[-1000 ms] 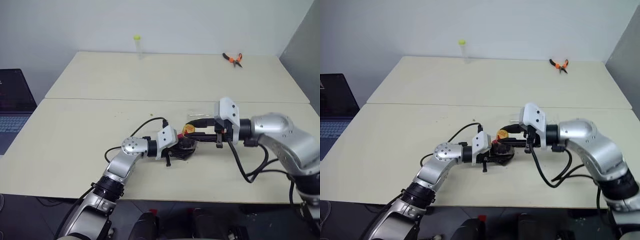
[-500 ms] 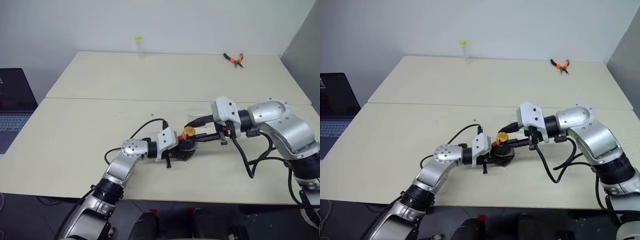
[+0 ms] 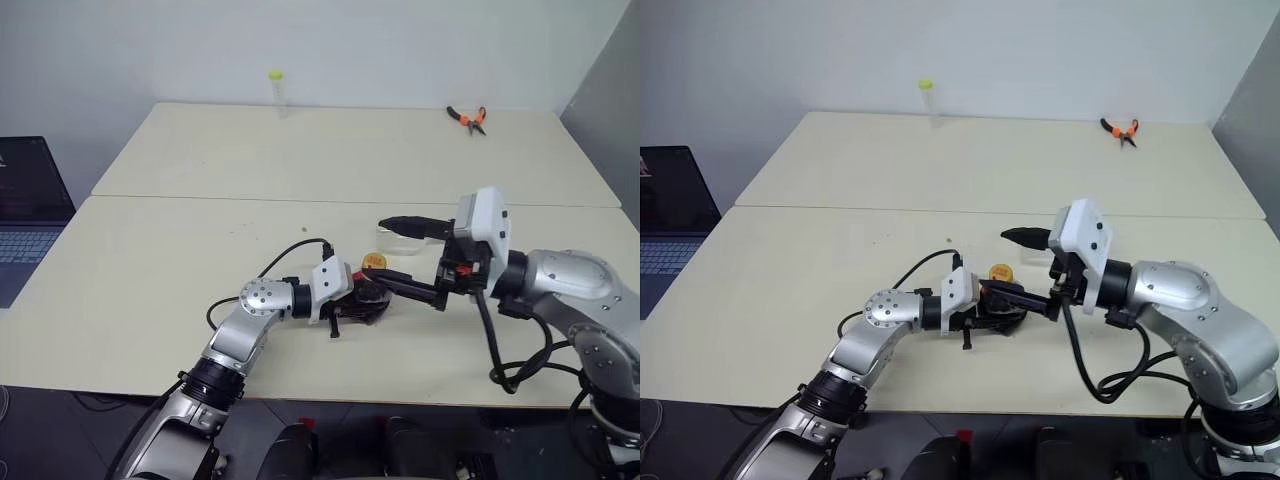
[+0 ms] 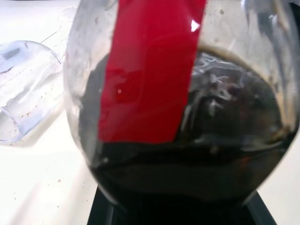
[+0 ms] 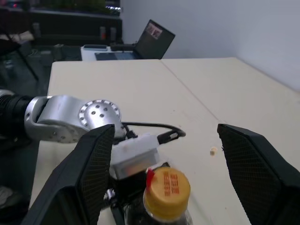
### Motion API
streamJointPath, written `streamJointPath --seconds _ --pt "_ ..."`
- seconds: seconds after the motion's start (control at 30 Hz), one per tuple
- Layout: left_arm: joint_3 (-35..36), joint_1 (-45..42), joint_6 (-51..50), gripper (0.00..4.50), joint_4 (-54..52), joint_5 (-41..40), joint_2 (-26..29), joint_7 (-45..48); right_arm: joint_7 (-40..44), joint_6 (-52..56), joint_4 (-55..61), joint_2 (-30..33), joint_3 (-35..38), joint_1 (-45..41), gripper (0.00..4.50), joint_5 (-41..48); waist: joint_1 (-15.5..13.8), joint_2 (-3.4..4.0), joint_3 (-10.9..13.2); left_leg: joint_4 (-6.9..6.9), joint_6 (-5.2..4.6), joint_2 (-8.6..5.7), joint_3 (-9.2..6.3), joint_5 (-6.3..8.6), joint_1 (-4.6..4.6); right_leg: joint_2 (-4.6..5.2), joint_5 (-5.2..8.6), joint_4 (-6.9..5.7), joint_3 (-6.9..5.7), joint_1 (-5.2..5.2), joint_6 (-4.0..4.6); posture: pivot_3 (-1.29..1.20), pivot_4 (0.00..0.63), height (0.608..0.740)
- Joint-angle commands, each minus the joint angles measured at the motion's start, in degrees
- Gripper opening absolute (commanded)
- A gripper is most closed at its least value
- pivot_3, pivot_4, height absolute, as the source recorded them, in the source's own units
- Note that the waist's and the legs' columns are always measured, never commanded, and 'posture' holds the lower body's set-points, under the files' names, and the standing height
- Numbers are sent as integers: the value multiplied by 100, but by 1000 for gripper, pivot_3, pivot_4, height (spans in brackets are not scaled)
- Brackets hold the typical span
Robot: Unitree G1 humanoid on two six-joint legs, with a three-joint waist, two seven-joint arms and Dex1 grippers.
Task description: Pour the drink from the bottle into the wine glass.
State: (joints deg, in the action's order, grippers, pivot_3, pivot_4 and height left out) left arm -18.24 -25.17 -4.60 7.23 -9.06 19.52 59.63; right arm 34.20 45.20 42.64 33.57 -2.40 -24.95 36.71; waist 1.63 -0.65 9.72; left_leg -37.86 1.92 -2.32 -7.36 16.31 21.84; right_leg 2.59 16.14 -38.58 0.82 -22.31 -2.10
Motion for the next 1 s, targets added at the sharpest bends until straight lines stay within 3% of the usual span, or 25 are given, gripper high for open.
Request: streamJointPath --seconds 0.03,0.2,0.43,0.6,0.8,1.0 --pt "21 -23 45 927 -21 10 48 46 -582 -367 -52 -213 -435 11 3729 -793 -1 0 0 0 2 0 0 -1 0 -1 0 0 -1 0 0 0 150 740" --pt "21 -38 57 927 5 17 33 38 -580 -673 -225 -144 -702 134 3729 -1362 -2 0 0 0 12 -3 3 -7 1 -8 0 2 -3 -1 -1 0 150 740" --pt "42 -15 58 925 -8 20 64 27 -326 -835 -263 268 -488 453 3729 -1536 0 0 0 0 -1 -2 4 0 -1 -12 1 1 -2 1 -1 0 150 740" --pt "66 -11 56 918 -11 16 85 17 -240 -621 -163 330 53 733 3729 -1075 -1 0 0 -1 -1 -2 5 1 -1 -12 1 0 -1 2 -1 0 150 740" --pt "78 9 44 917 -30 5 124 23 213 9 181 600 847 1140 3729 257 -9 0 0 -2 -3 -2 4 1 0 -12 0 1 0 2 -1 0 150 740" --pt "69 -20 54 917 11 7 111 32 -125 188 504 450 651 951 3729 691 8 0 0 0 -4 3 3 2 -4 -12 0 -3 -1 3 -1 0 150 740"
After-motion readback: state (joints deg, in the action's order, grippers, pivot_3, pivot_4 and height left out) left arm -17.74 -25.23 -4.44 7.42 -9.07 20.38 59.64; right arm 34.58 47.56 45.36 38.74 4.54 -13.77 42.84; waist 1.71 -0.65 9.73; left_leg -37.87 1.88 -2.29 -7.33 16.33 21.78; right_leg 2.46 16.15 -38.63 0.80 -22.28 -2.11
